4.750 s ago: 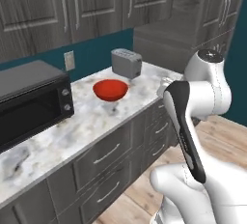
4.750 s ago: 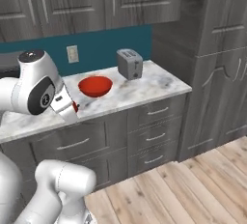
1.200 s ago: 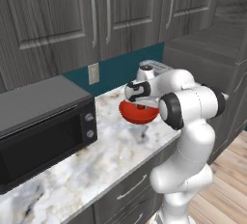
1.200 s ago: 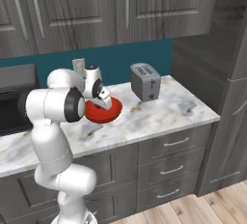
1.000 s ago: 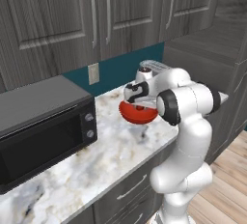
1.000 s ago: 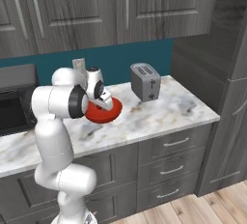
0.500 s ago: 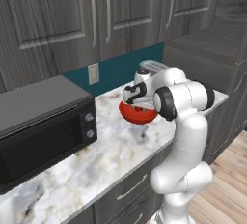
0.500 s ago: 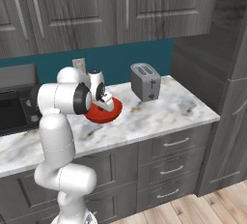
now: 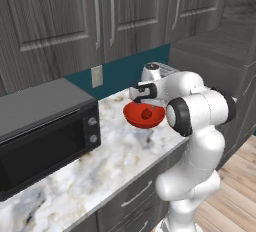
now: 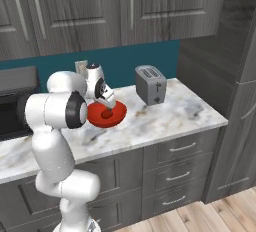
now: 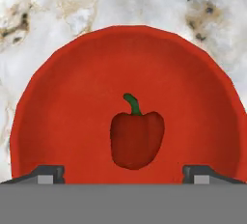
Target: Take the bell pepper, peach, and chicken drumstick from the freezer and place them in the bowl on the counter.
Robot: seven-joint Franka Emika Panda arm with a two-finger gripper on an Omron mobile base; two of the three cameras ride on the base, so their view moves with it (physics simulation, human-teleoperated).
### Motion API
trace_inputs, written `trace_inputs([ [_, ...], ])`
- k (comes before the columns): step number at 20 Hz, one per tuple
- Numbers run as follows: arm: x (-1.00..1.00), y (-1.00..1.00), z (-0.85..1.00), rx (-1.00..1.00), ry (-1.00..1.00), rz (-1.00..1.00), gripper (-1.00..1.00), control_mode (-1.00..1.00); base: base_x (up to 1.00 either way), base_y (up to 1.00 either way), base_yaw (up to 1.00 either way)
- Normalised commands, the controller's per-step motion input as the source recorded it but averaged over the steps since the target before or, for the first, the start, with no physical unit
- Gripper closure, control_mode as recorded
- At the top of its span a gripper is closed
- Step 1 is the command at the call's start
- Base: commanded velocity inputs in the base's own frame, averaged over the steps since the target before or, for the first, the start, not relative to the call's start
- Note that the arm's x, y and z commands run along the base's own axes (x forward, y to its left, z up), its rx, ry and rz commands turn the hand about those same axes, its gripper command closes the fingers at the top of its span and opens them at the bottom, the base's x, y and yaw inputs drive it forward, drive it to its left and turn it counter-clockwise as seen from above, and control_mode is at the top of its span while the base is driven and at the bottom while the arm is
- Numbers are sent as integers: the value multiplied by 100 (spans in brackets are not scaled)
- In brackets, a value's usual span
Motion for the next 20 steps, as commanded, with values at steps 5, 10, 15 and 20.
trace_inputs([
  [5, -100, -2, 52, 0, -19, 0, -100, -100, 0, 0, 0],
  [10, -100, -20, 0, 0, -23, 0, -100, -100, 0, 0, 0],
  [15, -100, -22, 83, 4, -12, -9, -100, -100, 0, 0, 0],
  [20, -100, -16, 100, 4, 0, -18, -100, -100, 0, 0, 0],
])
